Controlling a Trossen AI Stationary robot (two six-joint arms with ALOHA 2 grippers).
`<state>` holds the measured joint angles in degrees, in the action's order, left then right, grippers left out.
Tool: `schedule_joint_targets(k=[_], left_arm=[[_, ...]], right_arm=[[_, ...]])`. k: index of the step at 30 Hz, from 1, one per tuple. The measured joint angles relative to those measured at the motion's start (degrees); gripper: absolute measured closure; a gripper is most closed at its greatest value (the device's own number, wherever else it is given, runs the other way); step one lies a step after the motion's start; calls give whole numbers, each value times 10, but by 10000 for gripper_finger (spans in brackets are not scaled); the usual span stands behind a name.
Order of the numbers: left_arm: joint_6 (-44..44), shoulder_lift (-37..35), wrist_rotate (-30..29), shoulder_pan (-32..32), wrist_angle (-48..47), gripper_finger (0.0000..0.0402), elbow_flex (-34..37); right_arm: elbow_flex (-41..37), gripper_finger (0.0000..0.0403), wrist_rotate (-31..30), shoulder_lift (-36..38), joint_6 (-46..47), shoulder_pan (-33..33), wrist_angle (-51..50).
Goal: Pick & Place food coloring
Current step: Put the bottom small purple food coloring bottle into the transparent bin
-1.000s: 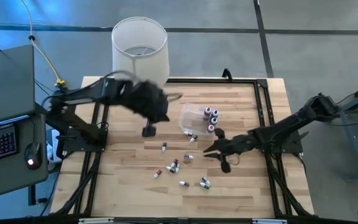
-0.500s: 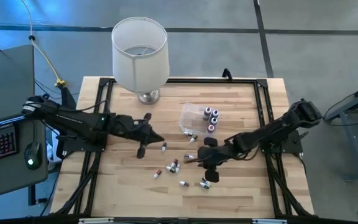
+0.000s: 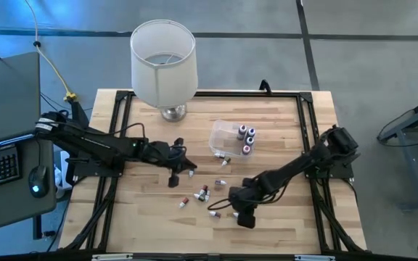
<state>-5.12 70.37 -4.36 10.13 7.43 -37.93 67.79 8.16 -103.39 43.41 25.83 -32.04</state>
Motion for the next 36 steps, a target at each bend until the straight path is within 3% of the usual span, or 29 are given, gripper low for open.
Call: schedule_joint_targets(k=[9, 21, 28, 36], left_arm=[[3, 0, 53, 0, -7, 393, 0], [3, 1, 50, 0, -29, 286, 0], [3, 1, 49, 0, -30, 279, 0], [3, 1, 53, 0, -31, 279, 0]], right_arm=[[0, 329, 16, -28, 29, -18, 4], [0, 329, 3, -32, 42, -18, 6], [3, 329, 19, -68, 53, -18, 29], [3, 329, 5, -81, -4, -14, 34]])
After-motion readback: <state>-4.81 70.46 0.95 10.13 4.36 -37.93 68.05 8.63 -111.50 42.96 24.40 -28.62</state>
